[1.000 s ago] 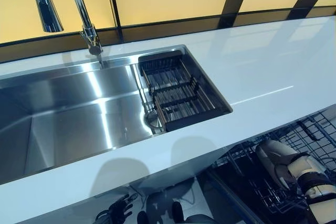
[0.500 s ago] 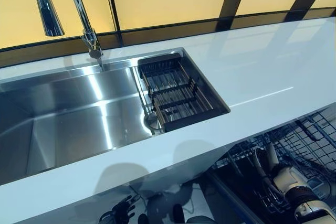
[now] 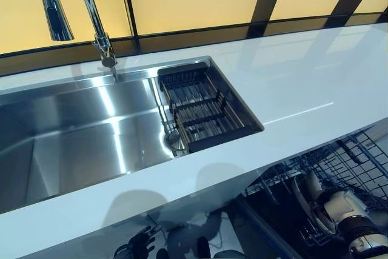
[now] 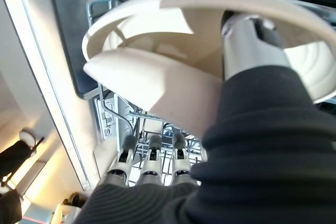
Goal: Take plates into dishwasher
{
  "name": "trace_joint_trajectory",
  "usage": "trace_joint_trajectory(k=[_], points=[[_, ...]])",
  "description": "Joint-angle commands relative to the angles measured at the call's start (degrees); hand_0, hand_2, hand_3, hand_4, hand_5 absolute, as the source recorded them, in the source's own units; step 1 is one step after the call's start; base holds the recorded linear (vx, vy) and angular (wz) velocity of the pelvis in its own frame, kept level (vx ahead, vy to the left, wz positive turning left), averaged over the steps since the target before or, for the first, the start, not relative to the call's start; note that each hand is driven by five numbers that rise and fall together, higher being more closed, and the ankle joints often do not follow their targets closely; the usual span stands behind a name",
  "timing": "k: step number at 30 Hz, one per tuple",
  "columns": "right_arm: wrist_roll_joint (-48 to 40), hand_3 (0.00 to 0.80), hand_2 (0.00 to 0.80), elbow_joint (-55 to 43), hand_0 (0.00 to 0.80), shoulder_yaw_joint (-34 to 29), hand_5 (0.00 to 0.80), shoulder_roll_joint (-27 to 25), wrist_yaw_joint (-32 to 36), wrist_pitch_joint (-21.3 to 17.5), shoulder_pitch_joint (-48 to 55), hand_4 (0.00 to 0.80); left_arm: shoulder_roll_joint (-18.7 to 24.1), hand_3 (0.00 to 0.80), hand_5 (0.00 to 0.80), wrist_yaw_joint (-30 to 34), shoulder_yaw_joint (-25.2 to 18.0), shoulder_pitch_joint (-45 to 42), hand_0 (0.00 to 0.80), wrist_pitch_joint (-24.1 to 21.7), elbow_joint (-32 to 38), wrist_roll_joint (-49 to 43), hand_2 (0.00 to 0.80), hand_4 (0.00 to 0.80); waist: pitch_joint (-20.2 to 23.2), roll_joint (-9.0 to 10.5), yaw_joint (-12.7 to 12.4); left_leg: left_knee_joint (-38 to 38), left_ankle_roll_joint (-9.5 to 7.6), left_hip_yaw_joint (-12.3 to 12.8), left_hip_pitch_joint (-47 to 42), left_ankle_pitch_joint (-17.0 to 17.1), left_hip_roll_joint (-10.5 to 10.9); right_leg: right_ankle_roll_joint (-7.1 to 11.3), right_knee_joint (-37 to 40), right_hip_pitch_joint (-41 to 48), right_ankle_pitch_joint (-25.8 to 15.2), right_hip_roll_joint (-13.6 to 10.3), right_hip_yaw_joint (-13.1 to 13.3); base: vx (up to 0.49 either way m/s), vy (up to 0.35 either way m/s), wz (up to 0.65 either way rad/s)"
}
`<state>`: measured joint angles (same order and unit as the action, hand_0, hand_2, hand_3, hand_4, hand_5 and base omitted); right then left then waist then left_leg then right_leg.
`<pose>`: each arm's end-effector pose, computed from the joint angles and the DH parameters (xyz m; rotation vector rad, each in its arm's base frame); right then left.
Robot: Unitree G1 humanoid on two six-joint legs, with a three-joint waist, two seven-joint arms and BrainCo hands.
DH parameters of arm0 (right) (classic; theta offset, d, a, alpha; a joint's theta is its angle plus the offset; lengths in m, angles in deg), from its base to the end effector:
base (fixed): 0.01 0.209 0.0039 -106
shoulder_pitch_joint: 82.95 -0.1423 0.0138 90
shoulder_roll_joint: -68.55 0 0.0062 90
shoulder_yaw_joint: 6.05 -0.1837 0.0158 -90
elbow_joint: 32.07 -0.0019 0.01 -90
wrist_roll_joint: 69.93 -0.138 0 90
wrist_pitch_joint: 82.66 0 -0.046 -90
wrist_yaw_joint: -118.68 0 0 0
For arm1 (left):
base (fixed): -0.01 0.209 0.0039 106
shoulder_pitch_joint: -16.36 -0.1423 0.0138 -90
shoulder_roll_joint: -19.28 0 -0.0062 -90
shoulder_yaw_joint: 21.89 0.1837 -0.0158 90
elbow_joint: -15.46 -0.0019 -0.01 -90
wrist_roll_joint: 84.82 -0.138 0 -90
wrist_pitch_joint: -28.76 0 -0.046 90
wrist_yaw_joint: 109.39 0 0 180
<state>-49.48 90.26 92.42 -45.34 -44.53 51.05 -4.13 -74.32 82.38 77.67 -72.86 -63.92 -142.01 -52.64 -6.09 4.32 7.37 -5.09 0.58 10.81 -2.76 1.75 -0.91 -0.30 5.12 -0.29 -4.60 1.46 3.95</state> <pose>0.1985 -0.3285 0.0285 -0.8652 1.2261 -0.1872 0.0871 0.2131 -0.1132 -0.3062 1.0557 0.1239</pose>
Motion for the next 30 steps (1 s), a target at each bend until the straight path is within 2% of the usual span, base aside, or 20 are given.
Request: trace_joint_trajectory(k=[1,4,13,23,28,30], points=[[4.1,0.0,0.0,-2.1,0.0,-2.1,0.0,-5.8,2.6,1.5,-4.2,0.0,0.6,0.0,0.0,0.3,-1.2,1.6,0.0,0.1,0.1,-0.9,0.0,0.0,-0.6,1.64,0.7,0.1,0.36,-2.5,-1.1,-1.1,-1.3,4.54,-0.1,-0.7,-3.1,-1.6,0.9,0.0,0.0,0.0],[4.4,0.0,0.0,-3.9,0.0,-3.7,0.0,-10.5,5.4,1.8,-7.0,0.0,1.5,0.0,0.0,0.6,-1.5,1.6,0.0,0.5,0.1,-0.4,0.0,0.0,-0.5,2.0,1.1,0.1,0.49,-2.2,-1.2,-1.1,-1.4,4.56,-0.1,-0.7,-3.1,-1.5,1.2,0.0,0.0,0.0],[3.2,0.0,0.0,-6.4,0.0,-5.4,0.0,-20.2,12.2,2.0,-13.2,0.0,1.8,0.0,0.0,0.1,-2.6,1.2,0.0,0.5,-1.1,-0.7,0.0,0.0,0.4,2.59,1.9,0.1,0.81,-1.5,-1.3,-1.1,-1.5,4.52,-0.1,-0.8,-2.9,-1.4,1.5,0.004,0.012,-0.04],[-4.3,0.0,0.0,-0.6,0.0,-3.6,0.0,-26.9,9.8,0.7,-19.2,0.0,2.6,0.0,0.0,-2.2,-2.7,0.9,0.0,1.1,-3.0,-2.5,0.0,0.0,1.2,3.13,1.4,0.1,0.79,-2.1,-1.1,-1.0,-1.5,4.26,-0.8,-0.3,-1.8,-1.5,0.9,-0.001,-0.017,-0.03],[-6.2,0.0,0.0,2.2,0.0,-0.6,0.0,-30.0,11.5,-1.0,-22.4,0.0,3.8,0.0,0.0,-4.6,-5.3,-0.9,0.0,-0.2,-4.0,-1.0,0.0,0.0,1.3,3.83,0.2,0.1,1.24,-3.2,-3.4,-0.8,-2.5,2.95,-1.8,1.4,-0.5,-0.7,-0.6,0.102,-0.111,0.0],[-6.8,0.0,0.0,4.3,0.0,0.0,0.0,-30.8,10.8,-1.1,-23.7,0.0,4.2,0.0,0.0,-4.7,-6.3,-1.5,0.0,-0.8,-4.0,-1.4,0.0,0.0,1.6,4.15,-0.6,0.1,1.66,-3.8,-2.4,0.1,-2.1,3.13,-0.3,2.3,-1.3,-0.6,-1.4,0.021,-0.13,0.07]])
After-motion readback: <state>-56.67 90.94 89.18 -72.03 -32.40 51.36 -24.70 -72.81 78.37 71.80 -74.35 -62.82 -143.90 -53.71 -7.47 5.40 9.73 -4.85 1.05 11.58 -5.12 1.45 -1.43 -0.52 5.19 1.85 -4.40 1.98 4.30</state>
